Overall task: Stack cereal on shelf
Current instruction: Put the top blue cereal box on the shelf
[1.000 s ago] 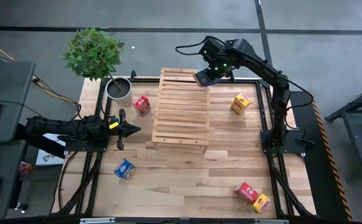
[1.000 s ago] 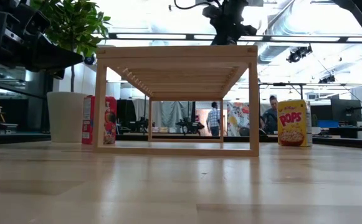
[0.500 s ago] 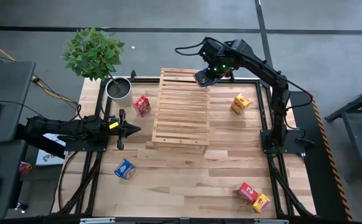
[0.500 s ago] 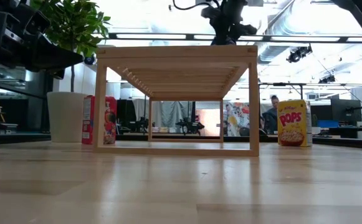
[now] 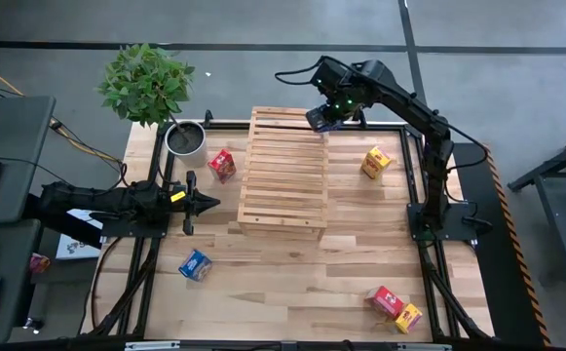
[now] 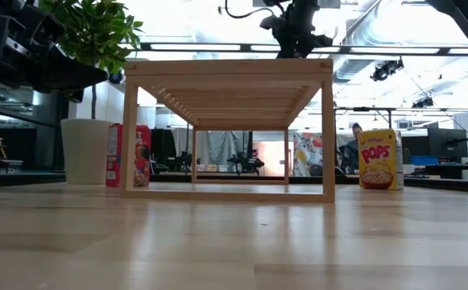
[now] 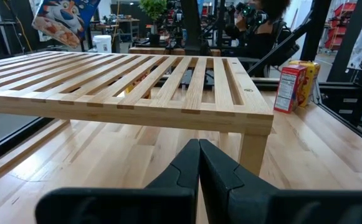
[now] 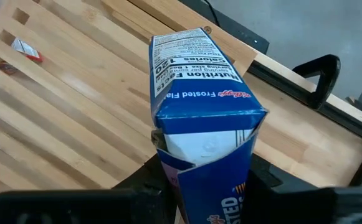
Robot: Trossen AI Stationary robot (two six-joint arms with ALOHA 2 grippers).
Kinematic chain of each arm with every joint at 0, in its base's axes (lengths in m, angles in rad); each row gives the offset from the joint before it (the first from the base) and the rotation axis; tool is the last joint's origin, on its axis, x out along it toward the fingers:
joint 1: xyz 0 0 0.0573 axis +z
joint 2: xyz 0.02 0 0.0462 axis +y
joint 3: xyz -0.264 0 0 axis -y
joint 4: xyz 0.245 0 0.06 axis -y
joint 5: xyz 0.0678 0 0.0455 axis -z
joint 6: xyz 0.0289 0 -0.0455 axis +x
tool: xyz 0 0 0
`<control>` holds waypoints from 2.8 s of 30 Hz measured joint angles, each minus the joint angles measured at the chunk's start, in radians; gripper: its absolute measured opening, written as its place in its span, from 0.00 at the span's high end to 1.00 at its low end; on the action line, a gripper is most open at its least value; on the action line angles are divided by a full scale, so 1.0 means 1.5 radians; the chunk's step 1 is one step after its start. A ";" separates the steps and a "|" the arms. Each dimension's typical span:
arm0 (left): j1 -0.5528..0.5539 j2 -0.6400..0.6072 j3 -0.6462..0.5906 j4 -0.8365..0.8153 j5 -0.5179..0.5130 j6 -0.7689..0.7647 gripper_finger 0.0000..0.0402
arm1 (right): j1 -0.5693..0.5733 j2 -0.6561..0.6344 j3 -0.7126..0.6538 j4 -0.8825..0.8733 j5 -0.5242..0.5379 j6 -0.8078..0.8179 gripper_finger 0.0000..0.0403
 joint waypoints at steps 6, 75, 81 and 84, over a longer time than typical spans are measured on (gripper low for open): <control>0.000 0.000 0.000 0.000 0.000 0.000 1.00 | 0.002 0.013 0.000 0.000 0.001 -0.003 0.68; 0.000 0.000 0.000 0.000 0.000 0.000 1.00 | 0.192 -0.074 0.000 0.000 -0.316 -0.106 0.82; 0.000 0.000 0.000 0.000 0.000 0.000 1.00 | 0.277 -0.108 0.000 0.000 -0.240 -0.111 0.82; 0.000 0.000 0.000 0.012 0.000 0.010 1.00 | 0.317 -0.131 0.000 0.000 -0.199 -0.104 0.82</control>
